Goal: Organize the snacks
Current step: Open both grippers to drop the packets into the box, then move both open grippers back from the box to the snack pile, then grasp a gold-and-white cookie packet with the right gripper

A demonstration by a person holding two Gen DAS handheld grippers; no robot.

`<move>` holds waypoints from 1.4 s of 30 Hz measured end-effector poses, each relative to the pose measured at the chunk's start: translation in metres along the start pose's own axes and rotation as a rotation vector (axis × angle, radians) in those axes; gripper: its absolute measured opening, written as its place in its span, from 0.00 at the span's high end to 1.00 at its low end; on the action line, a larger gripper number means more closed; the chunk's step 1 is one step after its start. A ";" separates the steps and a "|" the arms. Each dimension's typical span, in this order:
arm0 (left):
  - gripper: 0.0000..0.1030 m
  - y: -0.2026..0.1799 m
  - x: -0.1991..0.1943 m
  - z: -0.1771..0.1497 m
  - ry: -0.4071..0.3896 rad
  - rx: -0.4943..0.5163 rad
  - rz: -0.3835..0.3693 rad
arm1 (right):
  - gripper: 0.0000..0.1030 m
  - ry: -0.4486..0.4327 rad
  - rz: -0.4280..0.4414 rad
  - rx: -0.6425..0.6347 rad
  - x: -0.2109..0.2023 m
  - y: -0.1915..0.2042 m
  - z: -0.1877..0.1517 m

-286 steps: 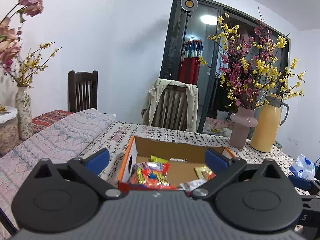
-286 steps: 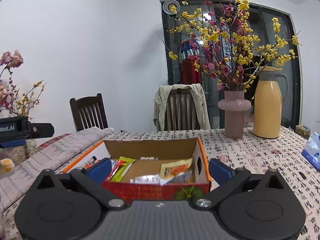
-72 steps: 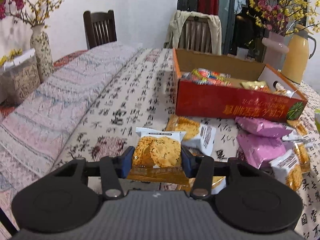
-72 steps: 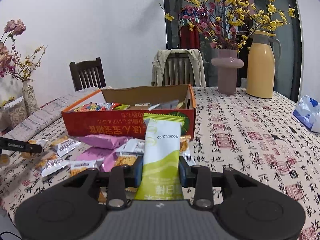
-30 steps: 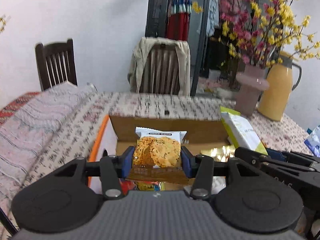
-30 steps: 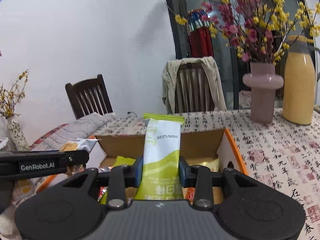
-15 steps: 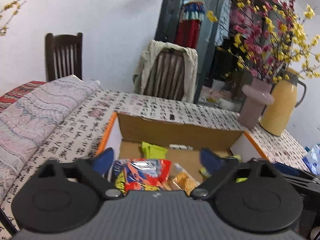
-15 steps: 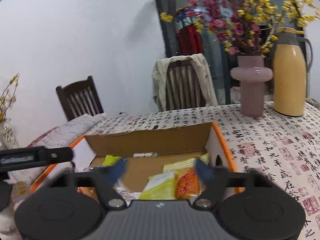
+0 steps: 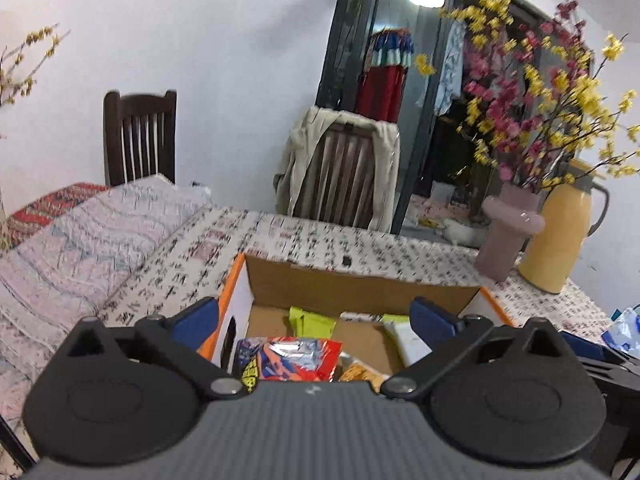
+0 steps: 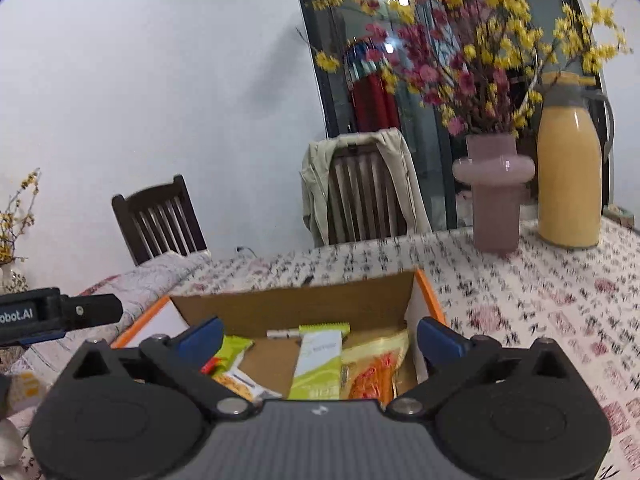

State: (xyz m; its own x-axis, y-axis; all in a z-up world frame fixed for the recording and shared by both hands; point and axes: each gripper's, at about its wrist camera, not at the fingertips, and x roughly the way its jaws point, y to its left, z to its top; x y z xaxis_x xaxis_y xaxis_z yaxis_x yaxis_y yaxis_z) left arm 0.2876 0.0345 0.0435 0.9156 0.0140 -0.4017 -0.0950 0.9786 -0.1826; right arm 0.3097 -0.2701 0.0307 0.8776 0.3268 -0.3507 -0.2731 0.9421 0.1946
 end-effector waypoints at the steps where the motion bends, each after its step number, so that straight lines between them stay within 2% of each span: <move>1: 0.00 -0.001 -0.006 0.002 -0.013 0.003 -0.002 | 0.00 -0.008 -0.002 -0.007 -0.004 0.002 0.002; 7: 0.00 -0.005 -0.042 0.002 -0.073 0.004 -0.028 | 0.00 -0.031 -0.015 -0.030 -0.033 0.005 0.009; 13: 0.00 0.002 -0.065 -0.012 -0.057 0.005 -0.018 | 0.00 -0.011 -0.001 -0.044 -0.065 0.005 -0.002; 22: 0.00 0.027 -0.093 -0.039 -0.037 0.009 0.020 | 0.00 0.051 -0.005 -0.060 -0.103 -0.002 -0.038; 34: 0.00 0.056 -0.086 -0.087 0.046 0.022 0.065 | 0.00 0.210 -0.091 -0.034 -0.102 -0.035 -0.088; 42: 0.00 0.065 -0.074 -0.101 0.044 0.004 0.055 | 0.00 0.313 -0.133 -0.065 -0.074 -0.046 -0.093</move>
State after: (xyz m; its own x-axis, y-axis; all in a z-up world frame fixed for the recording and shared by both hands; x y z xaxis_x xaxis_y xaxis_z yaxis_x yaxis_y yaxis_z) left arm 0.1736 0.0761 -0.0295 0.8909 0.0588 -0.4504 -0.1432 0.9774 -0.1556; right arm 0.2201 -0.3304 -0.0374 0.7468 0.1986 -0.6347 -0.1979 0.9775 0.0730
